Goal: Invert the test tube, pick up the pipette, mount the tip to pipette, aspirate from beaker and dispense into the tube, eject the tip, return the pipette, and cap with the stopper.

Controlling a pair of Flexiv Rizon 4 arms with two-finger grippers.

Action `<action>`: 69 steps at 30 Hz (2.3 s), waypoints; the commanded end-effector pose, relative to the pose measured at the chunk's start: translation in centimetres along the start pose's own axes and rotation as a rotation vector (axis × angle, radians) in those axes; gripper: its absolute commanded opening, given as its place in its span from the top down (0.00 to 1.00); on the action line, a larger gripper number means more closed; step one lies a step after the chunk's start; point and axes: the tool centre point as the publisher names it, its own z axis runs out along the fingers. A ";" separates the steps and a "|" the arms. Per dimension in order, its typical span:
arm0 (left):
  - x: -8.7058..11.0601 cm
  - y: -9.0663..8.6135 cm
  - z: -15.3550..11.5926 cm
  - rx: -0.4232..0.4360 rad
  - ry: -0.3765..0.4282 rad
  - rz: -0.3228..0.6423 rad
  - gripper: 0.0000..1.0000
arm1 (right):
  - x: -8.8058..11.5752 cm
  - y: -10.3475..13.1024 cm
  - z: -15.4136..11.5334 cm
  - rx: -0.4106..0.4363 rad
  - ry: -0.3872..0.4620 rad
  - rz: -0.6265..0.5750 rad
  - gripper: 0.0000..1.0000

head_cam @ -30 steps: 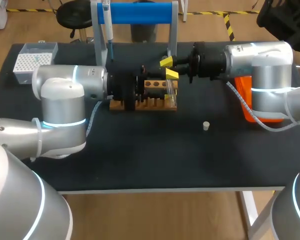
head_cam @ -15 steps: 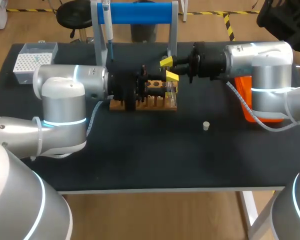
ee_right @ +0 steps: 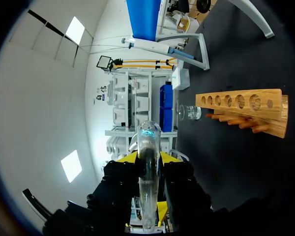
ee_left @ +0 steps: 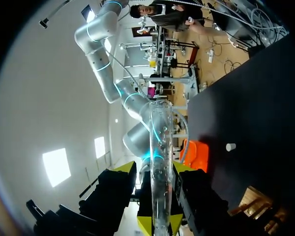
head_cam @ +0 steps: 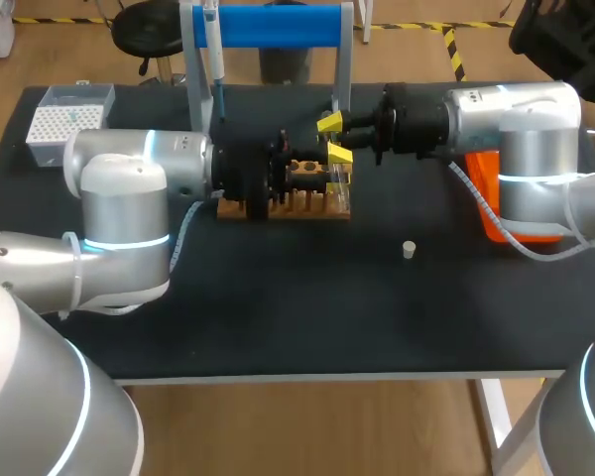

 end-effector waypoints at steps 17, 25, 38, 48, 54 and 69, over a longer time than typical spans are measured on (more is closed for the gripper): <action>0.1 0.0 0.1 0.003 0.009 -0.004 0.65 | 0.1 0.0 0.0 0.000 -0.003 0.000 1.00; 0.1 0.0 0.2 0.005 0.012 -0.007 0.80 | 0.1 0.0 0.0 0.000 -0.003 0.000 1.00; 0.2 0.0 0.1 0.007 0.012 -0.016 1.00 | 0.1 0.0 0.0 0.000 -0.003 0.000 0.41; 0.2 0.0 0.1 0.006 0.013 -0.021 1.00 | 0.1 0.0 0.0 0.000 -0.003 0.000 0.00; 0.2 0.0 0.1 0.006 0.013 -0.021 1.00 | 0.1 0.0 0.0 0.000 -0.003 0.000 0.00; 0.2 0.0 0.1 0.006 0.013 -0.021 1.00 | 0.3 -0.5 -3.2 -0.070 -0.054 -0.189 0.00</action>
